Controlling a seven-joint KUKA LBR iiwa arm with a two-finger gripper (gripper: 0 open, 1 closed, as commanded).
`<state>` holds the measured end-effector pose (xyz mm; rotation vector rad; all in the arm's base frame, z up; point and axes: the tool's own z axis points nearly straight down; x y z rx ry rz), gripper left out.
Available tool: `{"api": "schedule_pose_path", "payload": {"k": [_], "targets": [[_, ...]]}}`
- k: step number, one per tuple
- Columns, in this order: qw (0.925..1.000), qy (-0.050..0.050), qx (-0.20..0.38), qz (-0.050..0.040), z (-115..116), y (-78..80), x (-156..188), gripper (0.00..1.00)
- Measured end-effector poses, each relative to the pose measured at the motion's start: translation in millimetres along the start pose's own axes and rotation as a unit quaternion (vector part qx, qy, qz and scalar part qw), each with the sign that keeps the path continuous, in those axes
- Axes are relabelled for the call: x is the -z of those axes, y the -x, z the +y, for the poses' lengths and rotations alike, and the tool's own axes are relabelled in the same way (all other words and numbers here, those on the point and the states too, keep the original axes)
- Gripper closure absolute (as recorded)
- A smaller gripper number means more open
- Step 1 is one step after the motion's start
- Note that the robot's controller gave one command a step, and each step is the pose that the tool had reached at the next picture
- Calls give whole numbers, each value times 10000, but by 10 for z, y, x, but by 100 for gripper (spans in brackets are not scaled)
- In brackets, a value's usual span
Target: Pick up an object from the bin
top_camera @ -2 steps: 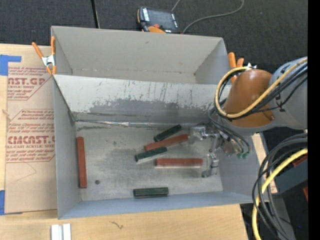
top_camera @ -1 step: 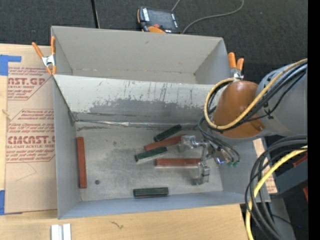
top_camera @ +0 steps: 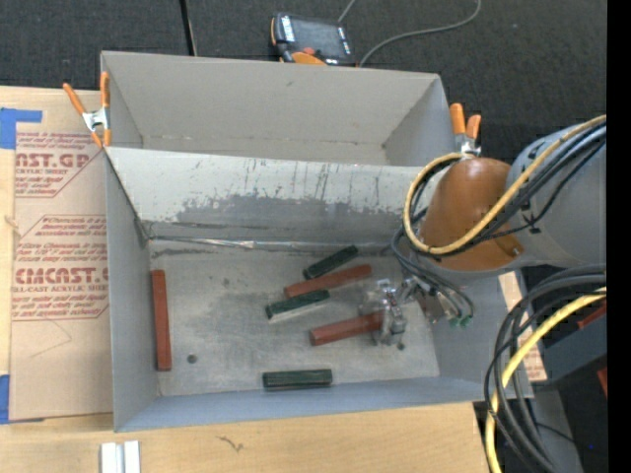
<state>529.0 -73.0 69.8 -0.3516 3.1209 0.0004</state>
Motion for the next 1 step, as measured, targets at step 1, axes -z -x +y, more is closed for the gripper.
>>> {"api": "schedule_pose_path", "payload": {"k": [1], "targets": [[9999, -17, 90, -48, 38, 149, 1454, 100]]}}
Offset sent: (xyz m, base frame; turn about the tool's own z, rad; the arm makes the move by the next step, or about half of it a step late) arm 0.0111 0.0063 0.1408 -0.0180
